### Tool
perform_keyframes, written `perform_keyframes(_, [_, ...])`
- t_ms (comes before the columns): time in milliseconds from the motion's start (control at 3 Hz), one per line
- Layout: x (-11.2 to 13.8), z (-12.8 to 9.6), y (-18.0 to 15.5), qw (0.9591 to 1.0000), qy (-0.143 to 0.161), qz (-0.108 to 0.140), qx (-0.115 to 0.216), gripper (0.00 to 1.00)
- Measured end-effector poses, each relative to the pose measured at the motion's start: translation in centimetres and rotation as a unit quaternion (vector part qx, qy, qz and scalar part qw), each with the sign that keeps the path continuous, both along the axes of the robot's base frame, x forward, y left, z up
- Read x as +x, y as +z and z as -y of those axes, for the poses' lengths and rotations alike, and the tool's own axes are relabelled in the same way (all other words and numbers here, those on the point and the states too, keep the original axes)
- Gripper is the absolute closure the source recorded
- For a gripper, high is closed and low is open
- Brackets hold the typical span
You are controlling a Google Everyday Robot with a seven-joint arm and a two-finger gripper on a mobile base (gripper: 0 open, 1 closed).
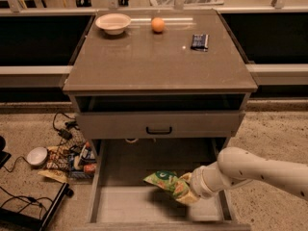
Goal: Place green rice chip bag into middle drawer
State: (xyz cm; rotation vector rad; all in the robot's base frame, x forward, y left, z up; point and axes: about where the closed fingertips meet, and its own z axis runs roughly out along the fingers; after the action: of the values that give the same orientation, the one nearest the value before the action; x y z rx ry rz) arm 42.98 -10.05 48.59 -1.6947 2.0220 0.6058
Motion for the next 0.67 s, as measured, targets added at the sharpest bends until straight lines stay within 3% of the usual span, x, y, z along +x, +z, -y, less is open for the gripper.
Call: perform_keyframes(667, [-0.17, 0.01, 0.17, 1.0, 0.003, 0.0, -0.002, 0.51])
